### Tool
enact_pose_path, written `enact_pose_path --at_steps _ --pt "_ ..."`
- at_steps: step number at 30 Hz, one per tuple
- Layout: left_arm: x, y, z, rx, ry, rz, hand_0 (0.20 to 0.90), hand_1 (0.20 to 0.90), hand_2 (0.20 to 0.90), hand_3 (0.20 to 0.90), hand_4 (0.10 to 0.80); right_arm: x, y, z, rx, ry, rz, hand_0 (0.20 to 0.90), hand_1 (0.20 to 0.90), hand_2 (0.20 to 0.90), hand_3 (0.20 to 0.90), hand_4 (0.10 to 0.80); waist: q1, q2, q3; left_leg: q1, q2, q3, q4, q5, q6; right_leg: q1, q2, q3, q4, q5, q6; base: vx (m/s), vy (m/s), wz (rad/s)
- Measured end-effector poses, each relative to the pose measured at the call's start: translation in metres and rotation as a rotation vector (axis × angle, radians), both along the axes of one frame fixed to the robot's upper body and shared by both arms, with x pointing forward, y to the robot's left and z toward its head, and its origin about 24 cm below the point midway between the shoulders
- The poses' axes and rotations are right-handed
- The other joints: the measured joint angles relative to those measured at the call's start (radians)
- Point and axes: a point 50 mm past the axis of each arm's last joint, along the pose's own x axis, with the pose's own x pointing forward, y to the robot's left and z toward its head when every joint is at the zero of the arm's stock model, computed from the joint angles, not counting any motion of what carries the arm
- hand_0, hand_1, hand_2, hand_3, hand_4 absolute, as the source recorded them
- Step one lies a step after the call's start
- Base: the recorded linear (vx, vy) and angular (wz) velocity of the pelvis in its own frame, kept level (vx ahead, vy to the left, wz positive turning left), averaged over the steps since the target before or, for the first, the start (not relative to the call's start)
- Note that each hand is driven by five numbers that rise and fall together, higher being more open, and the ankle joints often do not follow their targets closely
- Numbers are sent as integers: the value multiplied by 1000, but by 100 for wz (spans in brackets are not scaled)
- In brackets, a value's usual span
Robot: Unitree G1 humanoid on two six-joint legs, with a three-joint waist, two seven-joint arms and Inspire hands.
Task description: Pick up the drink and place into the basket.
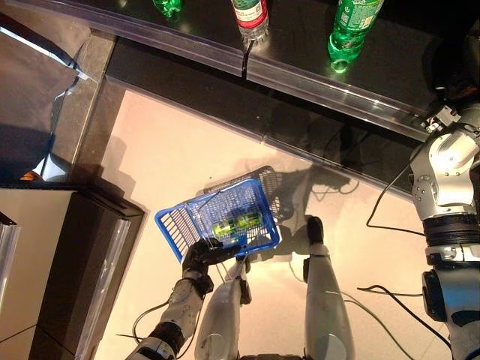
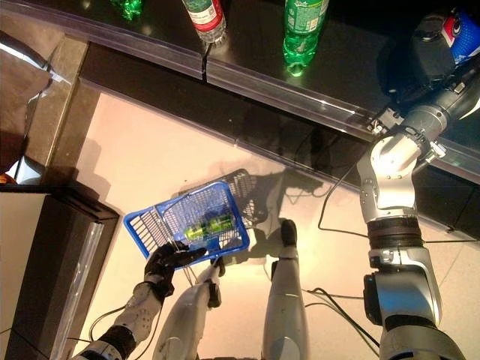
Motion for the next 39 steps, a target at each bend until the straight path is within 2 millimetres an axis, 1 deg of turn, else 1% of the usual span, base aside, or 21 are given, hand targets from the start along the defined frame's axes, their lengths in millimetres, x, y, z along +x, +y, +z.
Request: enact_pose_path --at_steps 4,6,8,12,14,16,18,19,21,24,25,28,30,32,33,35,37,39 --pt "0 0 0 -6 0 0 300 300 300 200 100 1 -1 -4 -2 21 0 300 300 300 200 100 2 0 0 4 -2 -4 10 0 0 5 -3 0 14 0 -1 -22 58 3" --pt "-1 -1 -1 -23 6 13 300 300 300 200 100 1 -1 -9 -3 43 2 300 300 300 200 100 2 0 0 16 -3 -4 10 0 0 17 -4 0 14 0 -1 -18 53 0" --pt "-3 -3 -3 -45 14 25 300 300 300 200 100 2 -2 -20 2 76 1 300 300 300 200 100 1 0 0 38 -3 -5 9 0 1 42 -4 -2 8 -3 -2 -21 46 0" --pt "-5 -4 -5 -51 20 27 300 300 300 200 100 -1 -2 -34 -2 109 10 300 300 300 200 100 -4 0 0 60 -2 -9 6 -1 3 74 -5 -7 -14 -1 -5 -1 75 1" --pt "-9 -5 -7 -60 28 32 300 300 300 200 100 -6 -3 -45 -16 133 26 300 300 300 200 100 -5 0 0 87 -1 -9 -15 0 8 103 -5 -11 -33 5 -3 3 75 0" --pt "-10 -6 -8 -70 28 43 300 300 300 200 100 -11 -3 -50 -28 136 45 300 300 300 200 100 -7 0 0 103 -1 -9 -29 2 11 125 -4 -14 -56 15 -1 -1 59 0" --pt "-13 -9 -10 -88 37 54 300 300 300 200 100 -15 -2 -63 -42 167 68 300 300 300 200 100 -11 0 0 131 0 -9 -43 3 11 164 -5 -21 -88 22 5 16 43 1" --pt "-14 -10 -11 -93 41 57 300 300 300 200 100 -17 0 -67 -43 174 83 300 300 300 200 100 -16 0 0 146 0 -9 -50 4 11 186 -6 -26 -106 28 11 25 34 4" --pt "-18 -9 -13 -98 52 66 300 300 300 200 100 -20 6 -78 -38 189 120 300 300 300 200 100 -29 0 0 175 2 -13 -66 5 11 230 -5 -37 -141 35 16 23 17 5" --pt "-20 -8 -14 -101 56 73 300 300 300 200 100 -25 13 -88 -32 201 168 300 300 300 200 100 -30 0 0 200 3 -13 -85 3 14 269 -3 -41 -189 55 21 0 0 0" --pt "-20 -8 -14 -101 57 75 300 300 300 200 100 -26 14 -90 -26 204 177 300 300 300 200 100 -30 0 0 204 3 -13 -89 3 14 276 -3 -43 -196 58 22 0 -18 4" --pt "-23 -6 -16 -101 63 89 300 300 300 200 100 -27 17 -107 21 241 210 300 300 300 200 100 -29 -1 0 224 5 -24 -101 3 14 318 -3 -62 -237 68 23 5 -25 11" --pt "-24 -5 -17 -95 62 90 300 300 300 200 100 -28 18 -112 28 262 234 300 300 300 200 100 -26 -4 -1 230 5 -26 -106 3 14 332 -3 -66 -254 74 24 21 -20 6" --pt "-26 -2 -17 -94 62 99 300 300 300 200 100 -27 20 -115 34 271 276 300 300 300 200 100 -25 -14 -1 234 5 -26 -110 3 14 344 -2 -67 -272 82 25 43 -41 0" --pt "-28 0 -18 -95 66 109 300 300 300 200 100 -26 22 -119 64 270 322 300 300 300 200 100 -25 -24 0 247 6 -26 -115 3 14 357 0 -67 -279 84 25 57 -63 -2" --pt "-33 4 -21 -83 80 115 300 300 300 200 100 -26 30 -131 150 265 459 300 300 300 200 100 -25 -53 -8 281 12 -25 -130 3 13 396 6 -70 -306 89 23 64 -56 -2" --pt "-36 5 -22 -78 86 114 300 300 300 200 100 -28 37 -136 212 235 563 300 300 300 200 100 -26 -71 -14 292 14 -25 -132 2 12 413 7 -74 -317 90 23 48 -29 0" --pt "-36 6 -22 -70 86 113 300 300 300 200 100 -31 50 -140 245 198 681 300 300 300 200 100 -27 -97 -22 296 15 -25 -132 1 11 421 8 -76 -325 94 22 40 -8 0"
